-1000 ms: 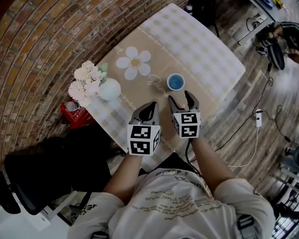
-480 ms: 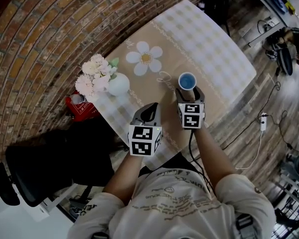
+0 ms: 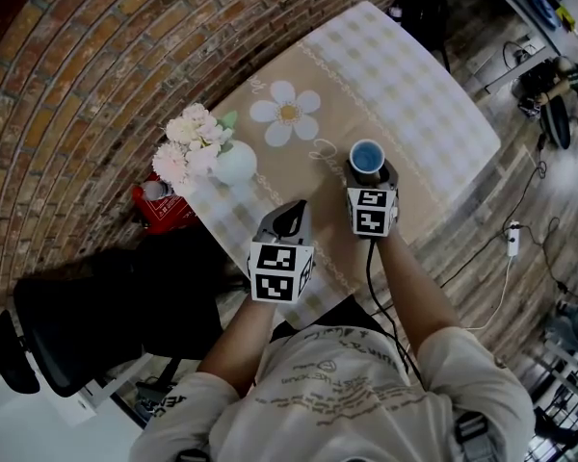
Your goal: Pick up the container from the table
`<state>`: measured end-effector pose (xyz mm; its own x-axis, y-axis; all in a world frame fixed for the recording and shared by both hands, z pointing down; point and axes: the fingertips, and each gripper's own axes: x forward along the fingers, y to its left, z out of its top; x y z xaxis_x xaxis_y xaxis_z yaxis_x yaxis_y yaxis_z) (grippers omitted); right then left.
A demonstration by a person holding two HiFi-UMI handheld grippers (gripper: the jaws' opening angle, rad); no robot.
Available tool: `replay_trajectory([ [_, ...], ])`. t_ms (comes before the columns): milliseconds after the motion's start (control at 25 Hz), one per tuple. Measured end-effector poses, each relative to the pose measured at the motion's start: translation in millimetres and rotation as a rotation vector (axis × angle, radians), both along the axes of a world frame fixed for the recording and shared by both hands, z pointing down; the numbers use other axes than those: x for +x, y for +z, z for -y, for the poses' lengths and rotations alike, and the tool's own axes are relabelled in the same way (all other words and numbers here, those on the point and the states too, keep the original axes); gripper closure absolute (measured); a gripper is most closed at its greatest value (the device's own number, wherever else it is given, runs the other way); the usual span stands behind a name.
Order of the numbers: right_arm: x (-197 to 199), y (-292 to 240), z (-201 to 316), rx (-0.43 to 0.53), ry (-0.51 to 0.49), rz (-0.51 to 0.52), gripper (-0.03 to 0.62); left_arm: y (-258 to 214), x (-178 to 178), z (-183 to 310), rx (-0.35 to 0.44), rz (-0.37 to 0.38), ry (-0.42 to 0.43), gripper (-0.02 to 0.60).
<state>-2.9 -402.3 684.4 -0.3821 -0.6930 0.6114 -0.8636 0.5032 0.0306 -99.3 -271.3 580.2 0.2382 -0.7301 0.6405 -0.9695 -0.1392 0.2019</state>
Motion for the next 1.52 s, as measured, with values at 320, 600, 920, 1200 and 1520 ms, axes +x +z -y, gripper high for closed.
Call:
replay_trajectory([
  [320,4,-21,-9,0.011,-0.014,0.066,0.330,-6,6,2,0.017,-0.002,0.008,0.578],
  [600,20,-54,-37,0.020,0.005,0.173,0.332,-19,27,6,0.049,-0.012,0.038,0.578],
  [920,63,-109,-53,0.088,0.103,0.232,0.338,-39,59,13,0.102,-0.018,0.080,0.578],
  [1200,92,-153,-69,0.150,0.128,0.241,0.349,-63,87,10,0.154,-0.022,0.114,0.578],
  [1520,109,-195,-90,0.230,0.137,0.249,0.352,-90,111,3,0.215,-0.016,0.154,0.578],
])
